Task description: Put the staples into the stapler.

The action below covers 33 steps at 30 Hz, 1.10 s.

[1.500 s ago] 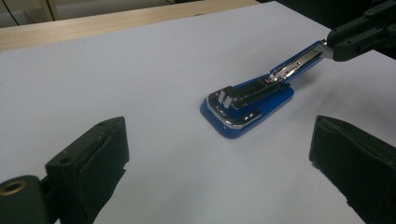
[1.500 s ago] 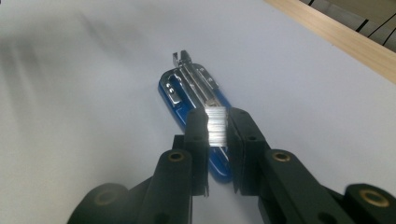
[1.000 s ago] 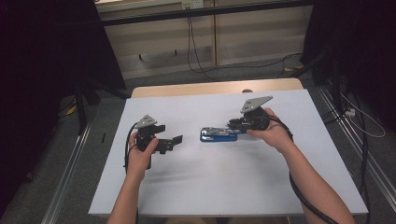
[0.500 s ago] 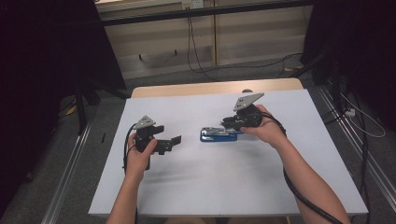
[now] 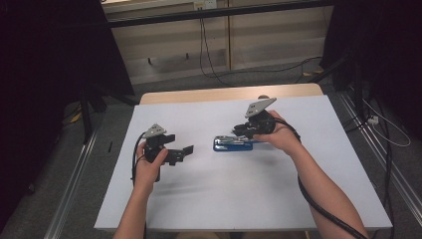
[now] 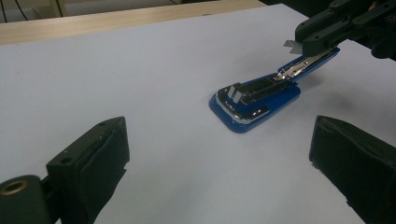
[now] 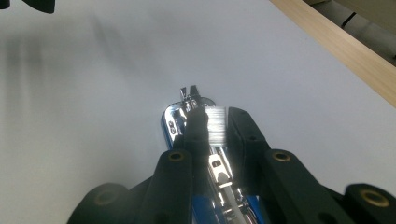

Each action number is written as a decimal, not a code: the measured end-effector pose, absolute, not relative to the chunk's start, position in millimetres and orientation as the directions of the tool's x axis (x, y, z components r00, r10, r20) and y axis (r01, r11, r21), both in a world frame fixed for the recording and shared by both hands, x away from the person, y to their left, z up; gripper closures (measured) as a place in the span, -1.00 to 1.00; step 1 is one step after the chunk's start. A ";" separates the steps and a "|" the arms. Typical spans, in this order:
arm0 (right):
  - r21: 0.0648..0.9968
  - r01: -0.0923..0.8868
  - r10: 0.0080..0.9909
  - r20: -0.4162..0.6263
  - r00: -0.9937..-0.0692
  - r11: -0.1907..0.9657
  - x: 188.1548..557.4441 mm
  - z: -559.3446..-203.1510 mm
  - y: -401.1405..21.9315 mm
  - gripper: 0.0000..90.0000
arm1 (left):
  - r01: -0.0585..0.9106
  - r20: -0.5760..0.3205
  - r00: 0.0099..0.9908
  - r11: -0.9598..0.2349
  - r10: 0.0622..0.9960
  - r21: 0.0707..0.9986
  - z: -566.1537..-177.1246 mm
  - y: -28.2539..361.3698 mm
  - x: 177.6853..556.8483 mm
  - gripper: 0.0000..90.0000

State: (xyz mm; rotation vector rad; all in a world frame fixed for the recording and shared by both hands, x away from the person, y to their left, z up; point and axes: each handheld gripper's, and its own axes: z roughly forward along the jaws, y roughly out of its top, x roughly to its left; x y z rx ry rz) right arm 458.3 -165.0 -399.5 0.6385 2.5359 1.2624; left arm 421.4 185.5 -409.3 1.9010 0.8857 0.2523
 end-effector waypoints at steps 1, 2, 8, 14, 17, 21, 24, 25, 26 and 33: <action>0.801 0.271 0.475 -0.018 -0.880 0.533 459.1 -399.9 -164.5 0.77 | 0.470 -0.197 0.712 -0.249 0.674 0.847 -409.4 185.6 421.3 -0.88; 0.802 0.271 0.473 -0.017 -0.881 0.533 459.4 -400.2 -163.7 0.77 | 0.470 -0.197 0.713 -0.249 0.673 0.847 -409.4 185.8 421.4 -0.88; 0.795 0.268 0.461 -0.017 -0.887 0.545 463.4 -403.4 -157.9 0.77 | 0.474 -0.200 0.712 -0.250 0.673 0.844 -410.6 187.1 421.8 -0.88; 0.790 0.263 0.439 -0.009 -0.899 0.554 469.2 -406.1 -153.1 0.77 | 0.475 -0.206 0.705 -0.236 0.679 0.848 -409.9 189.1 421.3 -0.88; 0.788 0.258 0.426 -0.006 -0.905 0.559 472.0 -406.5 -150.6 0.77 | 0.475 -0.203 0.703 -0.239 0.681 0.847 -409.8 190.3 421.3 -0.88; 0.788 0.254 0.414 -0.001 -0.910 0.561 475.6 -408.3 -148.2 0.77 | 0.478 -0.206 0.702 -0.236 0.682 0.846 -410.8 191.0 421.4 -0.88; 0.789 0.250 0.403 0.004 -0.915 0.561 478.1 -410.7 -147.1 0.77 | 0.485 -0.206 0.698 -0.242 0.685 0.840 -412.7 192.5 421.9 -0.88; 0.788 0.252 0.400 0.008 -0.917 0.562 478.8 -411.5 -146.7 0.77 | 0.489 -0.210 0.696 -0.239 0.687 0.839 -413.1 192.9 421.9 -0.88; 0.787 0.249 0.396 0.006 -0.918 0.564 479.5 -412.2 -146.3 0.77 | 0.488 -0.212 0.694 -0.234 0.688 0.841 -413.6 193.3 422.2 -0.88; 0.789 0.242 0.376 0.015 -0.927 0.564 482.1 -414.6 -144.9 0.77 | 0.495 -0.215 0.687 -0.231 0.694 0.838 -414.9 195.9 422.9 -0.88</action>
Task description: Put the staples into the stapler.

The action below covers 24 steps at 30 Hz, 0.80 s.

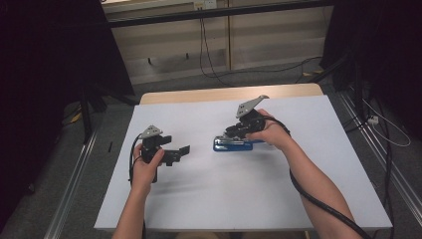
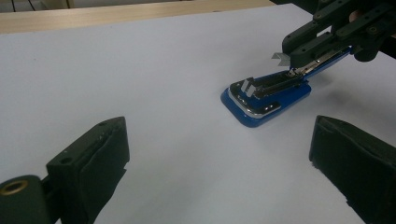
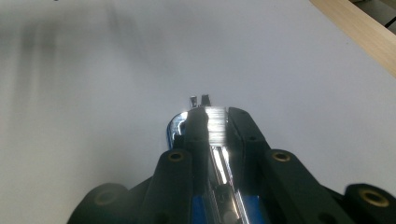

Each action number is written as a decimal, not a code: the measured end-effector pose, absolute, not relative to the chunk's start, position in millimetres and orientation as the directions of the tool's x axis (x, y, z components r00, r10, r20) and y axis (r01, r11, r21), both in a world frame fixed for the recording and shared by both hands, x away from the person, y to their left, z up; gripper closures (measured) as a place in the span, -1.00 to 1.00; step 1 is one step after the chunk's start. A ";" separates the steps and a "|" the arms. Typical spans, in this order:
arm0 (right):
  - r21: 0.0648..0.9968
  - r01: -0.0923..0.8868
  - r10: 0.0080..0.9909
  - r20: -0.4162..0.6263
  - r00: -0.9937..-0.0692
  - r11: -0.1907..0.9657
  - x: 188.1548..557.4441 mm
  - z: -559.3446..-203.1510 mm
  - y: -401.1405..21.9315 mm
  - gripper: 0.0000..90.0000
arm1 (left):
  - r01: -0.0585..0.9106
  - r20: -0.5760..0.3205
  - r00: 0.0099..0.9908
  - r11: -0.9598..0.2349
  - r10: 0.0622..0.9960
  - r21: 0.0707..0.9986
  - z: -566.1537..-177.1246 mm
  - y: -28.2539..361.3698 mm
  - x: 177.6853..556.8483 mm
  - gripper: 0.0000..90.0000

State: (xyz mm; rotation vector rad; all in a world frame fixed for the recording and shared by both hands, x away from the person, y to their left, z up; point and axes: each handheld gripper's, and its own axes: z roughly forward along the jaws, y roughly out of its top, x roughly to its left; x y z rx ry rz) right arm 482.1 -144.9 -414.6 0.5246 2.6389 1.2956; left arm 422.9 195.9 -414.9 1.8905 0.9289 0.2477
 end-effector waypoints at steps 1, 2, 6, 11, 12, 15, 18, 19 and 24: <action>0.789 0.237 0.368 0.016 -0.930 0.567 482.2 -414.9 -144.7 0.77 | 0.496 -0.216 0.686 -0.229 0.695 0.838 -415.1 195.5 422.7 -0.88; 0.788 0.237 0.366 0.017 -0.930 0.568 482.1 -414.9 -144.4 0.77 | 0.494 -0.215 0.688 -0.231 0.693 0.838 -415.4 195.1 422.6 -0.88; 0.786 0.233 0.355 0.019 -0.935 0.573 483.6 -414.4 -143.9 0.77 | 0.495 -0.210 0.690 -0.239 0.693 0.836 -416.8 194.8 422.9 -0.88; 0.780 0.233 0.345 0.023 -0.938 0.581 486.0 -413.7 -142.6 0.77 | 0.499 -0.212 0.686 -0.238 0.696 0.833 -417.3 195.9 423.1 -0.88; 0.780 0.236 0.345 0.028 -0.938 0.580 486.3 -413.8 -142.1 0.77 | 0.497 -0.210 0.686 -0.238 0.696 0.835 -417.1 196.2 423.0 -0.88; 0.777 0.241 0.345 0.032 -0.938 0.581 488.2 -414.2 -141.7 0.77 | 0.497 -0.212 0.686 -0.236 0.696 0.835 -416.7 196.4 422.6 -0.88; 0.772 0.240 0.339 0.034 -0.940 0.588 489.7 -414.7 -141.4 0.77 | 0.499 -0.211 0.685 -0.238 0.697 0.833 -416.9 196.4 422.3 -0.88; 0.770 0.239 0.340 0.030 -0.940 0.592 490.1 -414.8 -141.3 0.77 | 0.499 -0.211 0.685 -0.238 0.697 0.833 -417.0 196.2 422.2 -0.88; 0.764 0.238 0.337 0.029 -0.941 0.600 491.3 -416.4 -140.0 0.77 | 0.500 -0.211 0.685 -0.240 0.697 0.832 -417.3 196.1 422.0 -0.88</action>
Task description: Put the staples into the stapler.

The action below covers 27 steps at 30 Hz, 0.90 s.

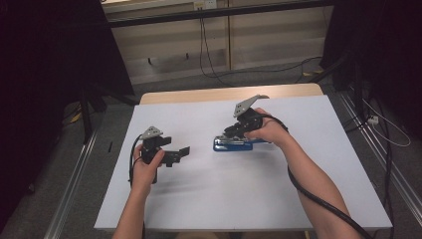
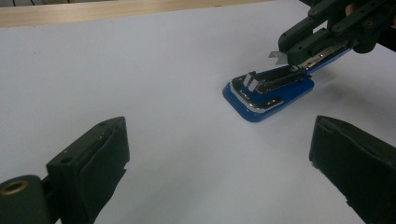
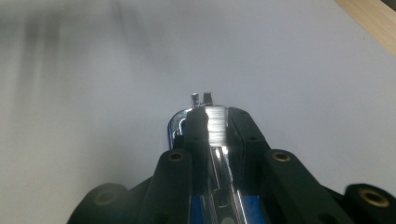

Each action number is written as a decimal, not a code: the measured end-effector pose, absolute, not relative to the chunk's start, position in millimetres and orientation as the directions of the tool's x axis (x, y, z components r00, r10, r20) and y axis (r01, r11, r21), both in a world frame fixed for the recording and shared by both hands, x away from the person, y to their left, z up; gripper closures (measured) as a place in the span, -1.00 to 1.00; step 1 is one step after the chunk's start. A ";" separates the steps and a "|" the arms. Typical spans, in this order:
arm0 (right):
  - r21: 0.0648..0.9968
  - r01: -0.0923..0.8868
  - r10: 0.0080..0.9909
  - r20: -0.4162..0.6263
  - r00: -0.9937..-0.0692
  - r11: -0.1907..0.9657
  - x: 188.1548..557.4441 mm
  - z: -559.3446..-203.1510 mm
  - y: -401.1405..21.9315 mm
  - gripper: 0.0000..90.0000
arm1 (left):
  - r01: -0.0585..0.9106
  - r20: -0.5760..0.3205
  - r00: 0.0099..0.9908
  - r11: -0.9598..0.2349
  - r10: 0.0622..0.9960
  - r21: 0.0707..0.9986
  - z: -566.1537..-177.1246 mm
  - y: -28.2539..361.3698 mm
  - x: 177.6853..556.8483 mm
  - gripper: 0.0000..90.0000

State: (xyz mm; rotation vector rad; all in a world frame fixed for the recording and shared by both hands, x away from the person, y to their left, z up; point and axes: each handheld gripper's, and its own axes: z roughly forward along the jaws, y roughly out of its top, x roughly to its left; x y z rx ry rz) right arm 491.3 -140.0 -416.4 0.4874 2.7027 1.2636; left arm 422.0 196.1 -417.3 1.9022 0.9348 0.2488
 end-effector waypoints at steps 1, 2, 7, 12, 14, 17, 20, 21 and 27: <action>0.762 0.236 0.337 0.024 -0.941 0.604 491.8 -416.7 -139.5 0.77 | 0.500 -0.211 0.685 -0.240 0.697 0.832 -417.3 196.1 422.0 -0.88; 0.760 0.236 0.334 0.026 -0.942 0.605 492.1 -416.9 -139.1 0.77 | 0.500 -0.210 0.685 -0.240 0.698 0.832 -417.3 196.1 421.9 -0.88; 0.755 0.223 0.319 0.020 -0.948 0.616 493.2 -416.6 -135.7 0.77 | 0.501 -0.211 0.685 -0.241 0.697 0.831 -417.5 195.9 421.7 -0.88; 0.751 0.214 0.304 0.019 -0.952 0.625 495.0 -418.2 -134.5 0.77 | 0.498 -0.211 0.686 -0.239 0.696 0.833 -417.2 196.0 421.3 -0.88; 0.753 0.210 0.305 0.014 -0.952 0.624 496.0 -418.5 -133.8 0.77 | 0.498 -0.208 0.687 -0.243 0.696 0.833 -417.5 196.1 421.6 -0.88; 0.753 0.207 0.298 0.016 -0.955 0.624 497.1 -418.8 -132.0 0.77 | 0.500 -0.204 0.686 -0.248 0.698 0.830 -418.1 196.4 422.0 -0.88; 0.746 0.193 0.280 0.009 -0.960 0.637 497.2 -420.5 -128.2 0.77 | 0.500 -0.204 0.687 -0.250 0.698 0.829 -418.1 196.0 421.5 -0.88; 0.744 0.192 0.278 0.008 -0.961 0.641 497.1 -421.1 -127.0 0.77 | 0.500 -0.203 0.686 -0.251 0.698 0.829 -418.2 196.2 421.5 -0.88; 0.752 0.183 0.263 0.012 -0.965 0.633 498.1 -424.4 -124.1 0.77 | 0.501 -0.205 0.683 -0.246 0.701 0.829 -419.4 197.0 421.6 -0.88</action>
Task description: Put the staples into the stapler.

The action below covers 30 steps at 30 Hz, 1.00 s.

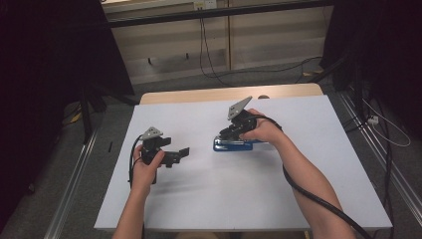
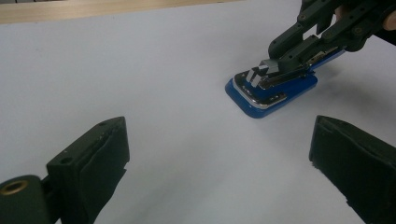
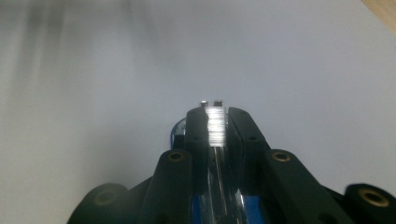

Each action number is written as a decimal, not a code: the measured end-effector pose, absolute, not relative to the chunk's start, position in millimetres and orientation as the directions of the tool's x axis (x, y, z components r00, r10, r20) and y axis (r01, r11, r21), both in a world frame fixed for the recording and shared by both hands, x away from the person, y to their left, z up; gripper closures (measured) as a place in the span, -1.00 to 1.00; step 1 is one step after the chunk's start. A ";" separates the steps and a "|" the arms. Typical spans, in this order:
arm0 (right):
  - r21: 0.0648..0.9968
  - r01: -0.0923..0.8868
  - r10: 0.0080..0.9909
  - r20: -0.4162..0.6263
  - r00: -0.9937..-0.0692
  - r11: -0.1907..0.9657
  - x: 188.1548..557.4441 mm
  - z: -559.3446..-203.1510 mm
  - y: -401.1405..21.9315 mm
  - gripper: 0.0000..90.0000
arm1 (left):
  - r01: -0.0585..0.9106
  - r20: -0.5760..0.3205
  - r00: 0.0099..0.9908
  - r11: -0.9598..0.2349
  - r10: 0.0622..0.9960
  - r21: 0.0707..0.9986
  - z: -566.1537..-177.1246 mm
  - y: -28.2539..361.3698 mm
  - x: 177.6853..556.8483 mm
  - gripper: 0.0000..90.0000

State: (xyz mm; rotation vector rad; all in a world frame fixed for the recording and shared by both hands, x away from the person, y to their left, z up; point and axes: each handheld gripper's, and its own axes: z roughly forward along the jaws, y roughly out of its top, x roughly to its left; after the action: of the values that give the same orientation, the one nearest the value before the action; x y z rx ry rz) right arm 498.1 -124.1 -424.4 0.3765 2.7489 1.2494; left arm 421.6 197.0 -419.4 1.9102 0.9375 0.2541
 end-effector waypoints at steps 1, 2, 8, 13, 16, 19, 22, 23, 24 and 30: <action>0.750 0.181 0.264 0.009 -0.965 0.636 498.3 -424.6 -124.0 0.77 | 0.502 -0.206 0.683 -0.246 0.700 0.829 -419.4 197.0 421.6 -0.88; 0.749 0.182 0.261 0.013 -0.965 0.637 498.6 -424.9 -123.9 0.77 | 0.502 -0.206 0.684 -0.246 0.700 0.829 -419.4 197.0 421.6 -0.88; 0.748 0.166 0.248 0.002 -0.969 0.643 500.0 -425.3 -122.8 0.77 | 0.505 -0.206 0.684 -0.251 0.700 0.826 -420.0 196.8 421.4 -0.88; 0.746 0.168 0.243 0.008 -0.970 0.645 501.2 -427.2 -122.8 0.77 | 0.506 -0.206 0.683 -0.250 0.701 0.825 -420.2 197.1 421.5 -0.88; 0.746 0.167 0.239 0.010 -0.971 0.645 501.6 -428.1 -123.0 0.77 | 0.506 -0.205 0.682 -0.252 0.702 0.825 -420.2 197.0 421.5 -0.88; 0.748 0.169 0.237 0.016 -0.971 0.642 502.3 -428.8 -123.1 0.77 | 0.507 -0.203 0.683 -0.255 0.701 0.824 -420.6 196.8 421.7 -0.88; 0.749 0.173 0.237 0.021 -0.971 0.640 502.8 -429.2 -123.4 0.77 | 0.508 -0.206 0.683 -0.253 0.701 0.823 -420.7 196.6 421.6 -0.88; 0.749 0.176 0.239 0.024 -0.971 0.639 502.9 -429.3 -123.3 0.77 | 0.507 -0.206 0.683 -0.251 0.700 0.825 -420.9 196.5 421.8 -0.88; 0.746 0.174 0.237 0.023 -0.971 0.642 503.2 -429.4 -123.1 0.77 | 0.509 -0.209 0.681 -0.249 0.701 0.824 -421.0 196.4 421.7 -0.88; 0.736 0.182 0.242 0.025 -0.970 0.652 503.7 -430.5 -120.7 0.77 | 0.508 -0.206 0.683 -0.253 0.701 0.824 -420.7 197.0 421.9 -0.88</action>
State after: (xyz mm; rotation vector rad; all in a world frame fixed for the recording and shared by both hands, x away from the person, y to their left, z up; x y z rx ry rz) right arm 503.7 -120.7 -430.5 0.3584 2.7863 1.2289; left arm 421.9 197.0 -420.7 1.9191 0.9415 0.2493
